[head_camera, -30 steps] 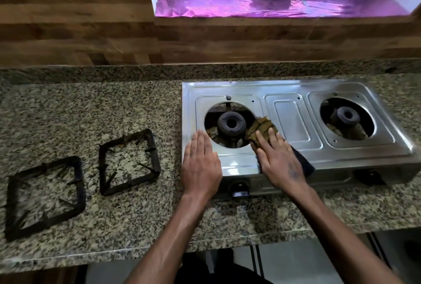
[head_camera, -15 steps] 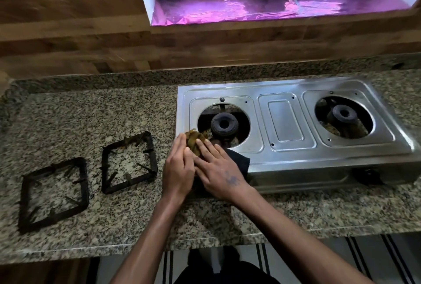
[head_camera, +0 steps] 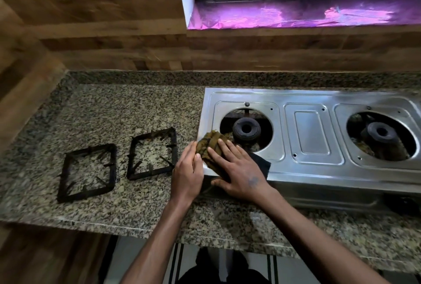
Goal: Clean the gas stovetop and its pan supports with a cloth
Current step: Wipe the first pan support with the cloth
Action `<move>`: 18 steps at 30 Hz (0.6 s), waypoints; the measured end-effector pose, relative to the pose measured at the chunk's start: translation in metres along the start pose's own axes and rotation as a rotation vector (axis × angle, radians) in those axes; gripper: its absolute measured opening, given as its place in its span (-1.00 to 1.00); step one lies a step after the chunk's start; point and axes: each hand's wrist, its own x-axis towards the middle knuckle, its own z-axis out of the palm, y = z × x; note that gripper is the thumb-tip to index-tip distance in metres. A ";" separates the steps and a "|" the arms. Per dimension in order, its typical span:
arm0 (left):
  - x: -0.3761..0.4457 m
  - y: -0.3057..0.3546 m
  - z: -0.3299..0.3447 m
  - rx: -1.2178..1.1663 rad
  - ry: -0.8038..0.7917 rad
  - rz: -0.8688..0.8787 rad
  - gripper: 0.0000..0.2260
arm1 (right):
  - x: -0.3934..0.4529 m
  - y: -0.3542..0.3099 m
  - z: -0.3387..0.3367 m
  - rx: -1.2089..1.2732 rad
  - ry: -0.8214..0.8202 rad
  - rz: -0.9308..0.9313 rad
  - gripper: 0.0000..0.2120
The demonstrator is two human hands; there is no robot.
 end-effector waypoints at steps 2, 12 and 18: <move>0.001 0.001 -0.008 -0.009 0.048 -0.017 -0.62 | 0.013 -0.002 -0.004 0.028 -0.076 -0.022 -0.12; 0.021 -0.035 -0.044 -0.135 0.132 -0.136 -0.72 | 0.018 -0.022 -0.036 0.510 0.075 0.071 -0.71; 0.045 -0.101 -0.080 -0.043 0.125 -0.306 -0.65 | 0.070 -0.068 -0.061 1.236 0.203 0.264 -0.70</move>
